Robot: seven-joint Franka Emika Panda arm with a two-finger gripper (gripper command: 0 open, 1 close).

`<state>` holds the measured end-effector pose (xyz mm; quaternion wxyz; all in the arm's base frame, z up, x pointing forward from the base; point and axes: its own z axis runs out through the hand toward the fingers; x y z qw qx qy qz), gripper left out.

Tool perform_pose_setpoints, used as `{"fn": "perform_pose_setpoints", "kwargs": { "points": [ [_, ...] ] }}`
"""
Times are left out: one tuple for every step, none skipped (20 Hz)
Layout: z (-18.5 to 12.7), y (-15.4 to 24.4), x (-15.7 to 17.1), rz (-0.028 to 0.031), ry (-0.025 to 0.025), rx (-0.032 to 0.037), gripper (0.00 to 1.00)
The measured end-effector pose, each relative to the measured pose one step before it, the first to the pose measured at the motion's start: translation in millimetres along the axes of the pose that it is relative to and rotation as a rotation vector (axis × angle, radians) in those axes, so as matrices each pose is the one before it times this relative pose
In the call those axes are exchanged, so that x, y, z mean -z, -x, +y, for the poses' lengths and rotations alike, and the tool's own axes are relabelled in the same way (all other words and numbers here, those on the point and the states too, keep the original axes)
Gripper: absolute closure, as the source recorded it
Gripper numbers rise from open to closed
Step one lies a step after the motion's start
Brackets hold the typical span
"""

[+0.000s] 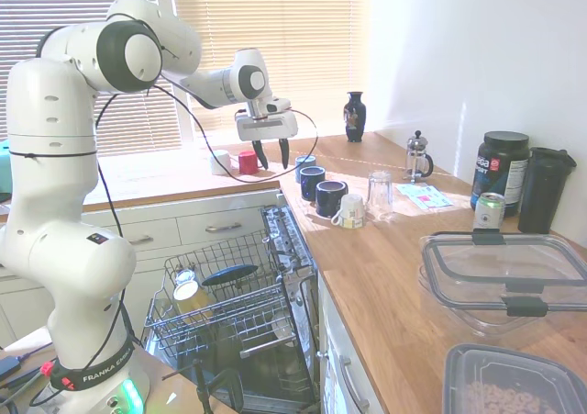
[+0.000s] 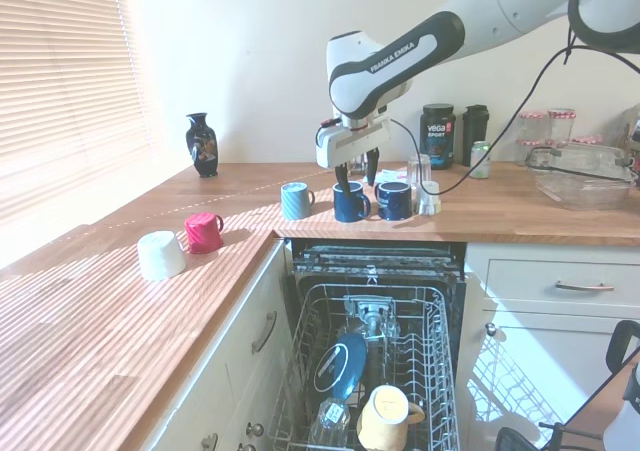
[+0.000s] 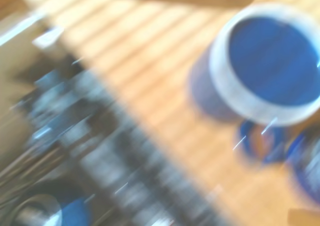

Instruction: Unload the blue mug from the dishwasher

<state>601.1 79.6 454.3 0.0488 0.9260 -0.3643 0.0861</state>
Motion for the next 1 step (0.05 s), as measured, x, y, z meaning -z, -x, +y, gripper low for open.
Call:
{"fn": "perform_pose_setpoints", "kwargs": {
  "points": [
    [0.61,17.76,-2.45,-0.00793,0.00155,-0.01083,0.0]
  ]
}}
